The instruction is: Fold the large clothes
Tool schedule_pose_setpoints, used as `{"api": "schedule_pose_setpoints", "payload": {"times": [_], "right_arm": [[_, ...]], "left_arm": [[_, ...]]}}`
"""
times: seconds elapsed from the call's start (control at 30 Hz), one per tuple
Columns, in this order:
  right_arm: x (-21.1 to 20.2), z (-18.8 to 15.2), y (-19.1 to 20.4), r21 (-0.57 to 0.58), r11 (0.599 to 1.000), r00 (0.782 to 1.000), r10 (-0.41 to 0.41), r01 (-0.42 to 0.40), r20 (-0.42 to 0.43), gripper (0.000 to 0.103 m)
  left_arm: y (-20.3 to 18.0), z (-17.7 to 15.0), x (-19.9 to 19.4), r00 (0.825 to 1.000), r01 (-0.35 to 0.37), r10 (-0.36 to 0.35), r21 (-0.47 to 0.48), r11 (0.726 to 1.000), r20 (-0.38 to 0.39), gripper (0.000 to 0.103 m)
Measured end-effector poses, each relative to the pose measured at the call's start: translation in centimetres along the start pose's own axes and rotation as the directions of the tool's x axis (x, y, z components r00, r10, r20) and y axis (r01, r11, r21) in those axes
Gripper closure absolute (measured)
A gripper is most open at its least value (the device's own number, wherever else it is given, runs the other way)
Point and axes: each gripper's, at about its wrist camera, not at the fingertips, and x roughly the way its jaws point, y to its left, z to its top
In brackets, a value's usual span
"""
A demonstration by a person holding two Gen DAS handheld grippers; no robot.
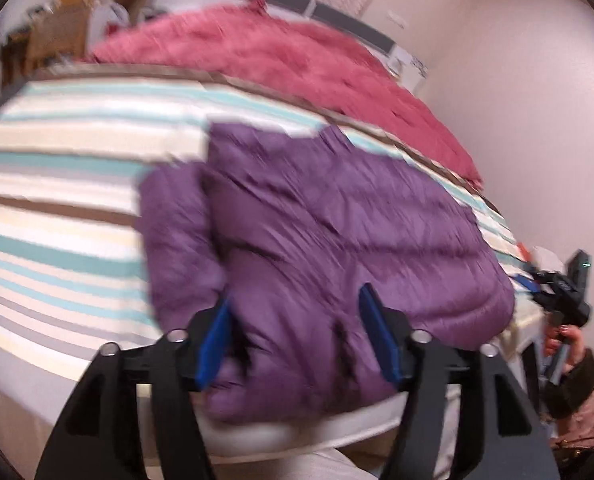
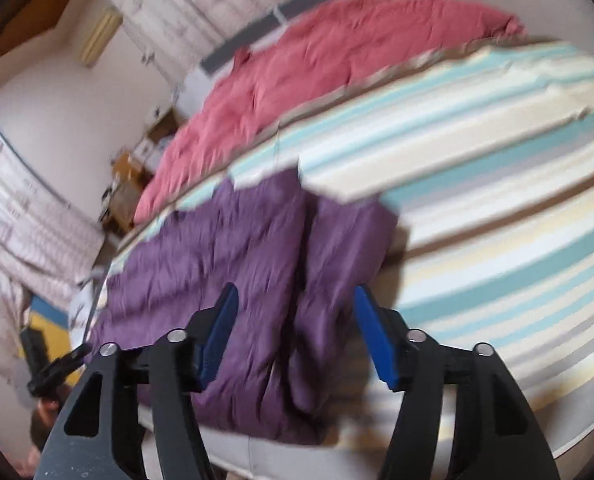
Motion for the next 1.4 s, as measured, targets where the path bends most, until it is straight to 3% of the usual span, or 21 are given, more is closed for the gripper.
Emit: {"api": "schedule_pose_setpoints", "payload": {"times": [0.07,0.2,0.4,0.43,0.47,0.5,0.53,0.57,0.67,0.8,0.93,1.13,1.27,1.4], "right_arm": [[0.1,1.3,0.7,-0.038,0.999,1.000,0.004,-0.003,0.019,0.042],[3.5,3.3,2.3,-0.078,0.996,0.999,0.031,-0.031,-0.012,0.042],[10.4,4.9,3.2,-0.099,0.995,0.995,-0.041,0.032,-0.092,0.042],[11.1,5.0,3.3,-0.098,0.995,0.994,-0.040,0.030,-0.104,0.045],[11.5,4.9,3.3,-0.102,0.995,0.993,-0.031,0.019,-0.115,0.064],[11.7,4.7,3.5,-0.116,0.993,0.991,-0.030,0.015,-0.127,0.072],[11.8,4.6,4.0,-0.144,0.989,0.989,-0.045,0.025,-0.138,0.083],[11.6,4.5,4.5,-0.179,0.984,0.989,-0.053,0.028,-0.136,0.092],[9.2,4.7,6.2,-0.227,0.974,0.996,-0.033,0.015,-0.078,0.096],[6.7,6.6,7.5,-0.203,0.979,1.000,-0.012,0.013,0.009,0.096],[6.5,8.2,8.6,-0.199,0.975,0.993,-0.079,0.096,0.091,0.098],[11.1,8.7,7.8,-0.135,0.975,0.982,-0.168,0.179,0.089,0.098],[14.8,7.8,7.2,-0.172,0.946,0.961,-0.264,0.275,0.085,0.098],[17.4,6.3,6.8,-0.229,0.909,0.937,-0.339,0.348,0.081,0.098]], "left_arm": [[0.3,1.0,-0.8,0.997,-0.055,0.054,0.016,0.998,0.052,0.033],[0.0,4.7,1.7,0.999,-0.027,0.026,0.018,0.999,0.036,0.032],[0.1,8.3,8.7,0.994,-0.017,0.012,-0.041,0.999,-0.105,0.035],[0.0,8.4,9.5,0.993,-0.031,0.025,-0.051,0.998,-0.119,0.054],[0.0,8.4,9.8,0.992,-0.042,0.035,-0.056,0.998,-0.125,0.078],[-0.2,8.3,10.0,0.991,-0.030,0.022,-0.061,0.998,-0.133,0.085],[-0.4,8.2,9.8,0.991,-0.006,-0.003,-0.071,0.997,-0.130,0.099],[-0.6,8.2,9.1,0.994,-0.010,0.003,-0.072,0.997,-0.107,0.101],[-1.2,9.0,6.5,1.000,0.010,-0.011,-0.071,0.997,-0.006,0.102],[-2.2,11.0,4.0,0.993,0.017,-0.010,-0.064,0.998,0.117,0.102],[-3.6,12.8,4.1,0.979,-0.044,0.054,-0.050,0.998,0.199,0.102],[-3.3,13.5,8.9,0.967,-0.168,0.186,-0.113,0.979,0.176,0.102],[-2.5,12.8,12.9,0.953,-0.268,0.278,-0.095,0.959,0.120,0.102],[-1.3,11.6,15.5,0.946,-0.311,0.319,-0.112,0.944,0.064,0.102]]}}
